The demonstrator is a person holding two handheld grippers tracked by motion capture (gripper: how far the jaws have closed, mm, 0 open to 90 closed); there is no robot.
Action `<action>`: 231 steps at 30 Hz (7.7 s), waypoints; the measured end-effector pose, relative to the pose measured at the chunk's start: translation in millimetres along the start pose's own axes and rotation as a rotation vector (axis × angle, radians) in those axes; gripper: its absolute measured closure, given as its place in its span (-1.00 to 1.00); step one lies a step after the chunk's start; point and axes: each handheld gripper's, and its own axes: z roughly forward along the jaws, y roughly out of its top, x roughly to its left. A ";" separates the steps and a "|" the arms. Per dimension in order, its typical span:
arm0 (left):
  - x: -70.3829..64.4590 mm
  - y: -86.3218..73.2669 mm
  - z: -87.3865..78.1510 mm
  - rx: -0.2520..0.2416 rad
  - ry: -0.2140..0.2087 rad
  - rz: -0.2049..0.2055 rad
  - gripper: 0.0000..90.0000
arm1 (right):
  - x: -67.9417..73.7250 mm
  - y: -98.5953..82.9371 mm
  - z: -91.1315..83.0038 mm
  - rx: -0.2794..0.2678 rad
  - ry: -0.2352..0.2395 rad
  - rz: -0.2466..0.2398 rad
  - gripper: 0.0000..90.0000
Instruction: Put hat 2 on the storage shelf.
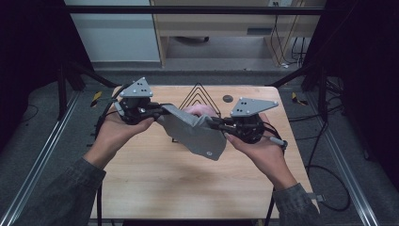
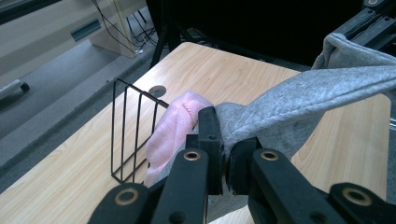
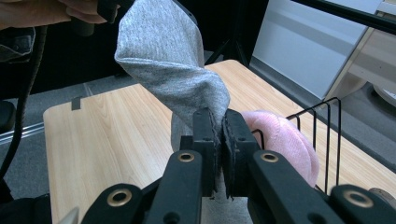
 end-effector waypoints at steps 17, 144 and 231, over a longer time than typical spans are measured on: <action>3.4 8.9 -15.2 -0.021 0.027 0.006 0.93 | 7.9 17.9 1.4 -0.006 0.003 -0.029 0.90; 99.1 -18.8 124.5 0.066 0.132 -0.164 0.92 | -140.2 -27.4 106.0 0.154 -0.168 0.174 0.90; 52.6 -75.0 66.5 0.088 0.167 -0.162 -0.82 | -118.2 -58.2 33.1 0.105 -0.296 0.269 -0.64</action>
